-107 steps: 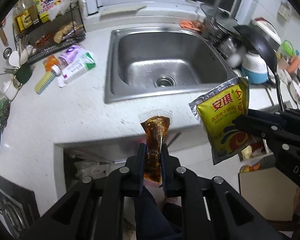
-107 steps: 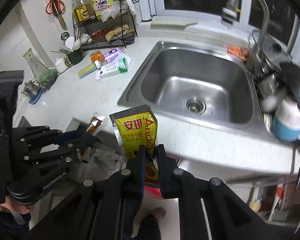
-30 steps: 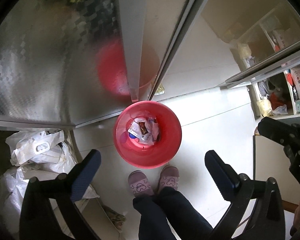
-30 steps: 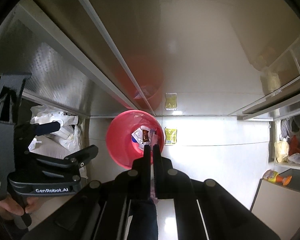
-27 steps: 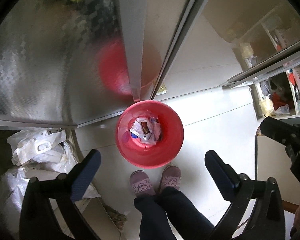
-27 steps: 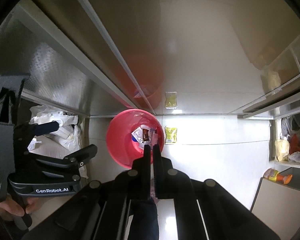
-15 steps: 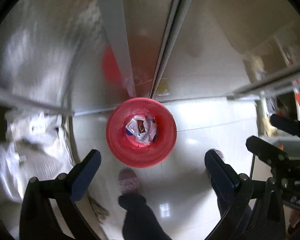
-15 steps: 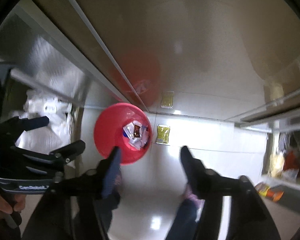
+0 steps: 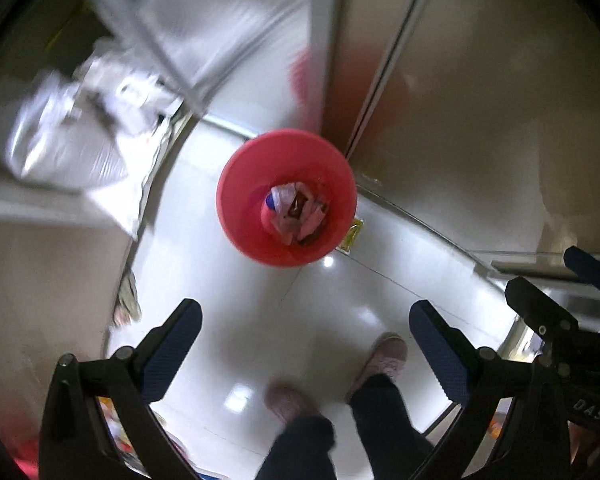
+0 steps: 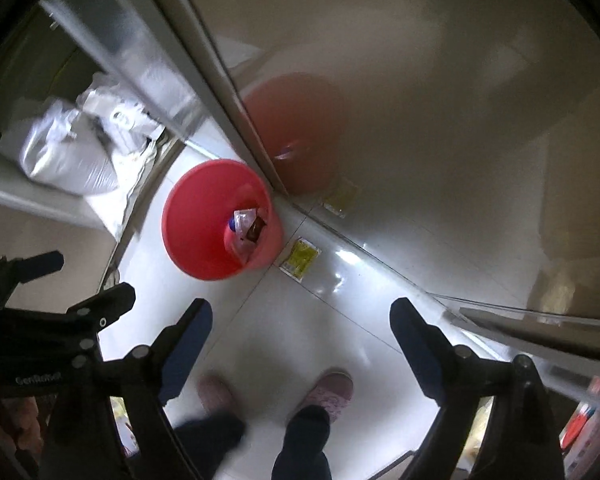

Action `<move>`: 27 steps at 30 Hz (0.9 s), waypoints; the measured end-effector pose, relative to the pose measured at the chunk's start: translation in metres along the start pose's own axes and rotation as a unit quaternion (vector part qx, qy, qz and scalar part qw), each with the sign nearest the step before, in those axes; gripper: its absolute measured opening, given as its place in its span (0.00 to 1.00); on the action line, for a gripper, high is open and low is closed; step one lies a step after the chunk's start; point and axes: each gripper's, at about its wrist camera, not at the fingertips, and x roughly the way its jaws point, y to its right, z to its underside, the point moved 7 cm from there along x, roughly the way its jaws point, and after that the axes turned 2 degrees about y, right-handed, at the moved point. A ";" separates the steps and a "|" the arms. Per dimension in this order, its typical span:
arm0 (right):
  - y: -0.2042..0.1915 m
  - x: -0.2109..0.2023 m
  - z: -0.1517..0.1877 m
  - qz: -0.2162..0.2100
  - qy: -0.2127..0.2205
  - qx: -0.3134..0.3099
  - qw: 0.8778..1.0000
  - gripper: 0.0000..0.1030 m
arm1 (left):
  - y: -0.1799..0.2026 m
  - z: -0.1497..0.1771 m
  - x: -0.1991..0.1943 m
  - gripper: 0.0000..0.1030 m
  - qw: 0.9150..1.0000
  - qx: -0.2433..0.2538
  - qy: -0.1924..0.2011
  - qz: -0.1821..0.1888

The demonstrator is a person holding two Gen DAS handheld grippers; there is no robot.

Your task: Collect trash

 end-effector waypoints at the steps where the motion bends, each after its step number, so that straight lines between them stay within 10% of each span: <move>1: -0.004 0.002 0.003 0.001 0.000 -0.009 1.000 0.87 | -0.001 0.005 0.003 1.00 1.000 -0.013 -0.002 0.002; 16: -0.021 0.080 0.036 0.010 0.004 -0.095 0.995 0.87 | -0.033 0.068 0.100 1.00 0.988 -0.149 0.019 0.024; 27: -0.014 0.239 0.062 -0.034 0.007 -0.167 0.985 0.87 | -0.026 0.102 0.262 1.00 0.968 -0.245 0.053 -0.002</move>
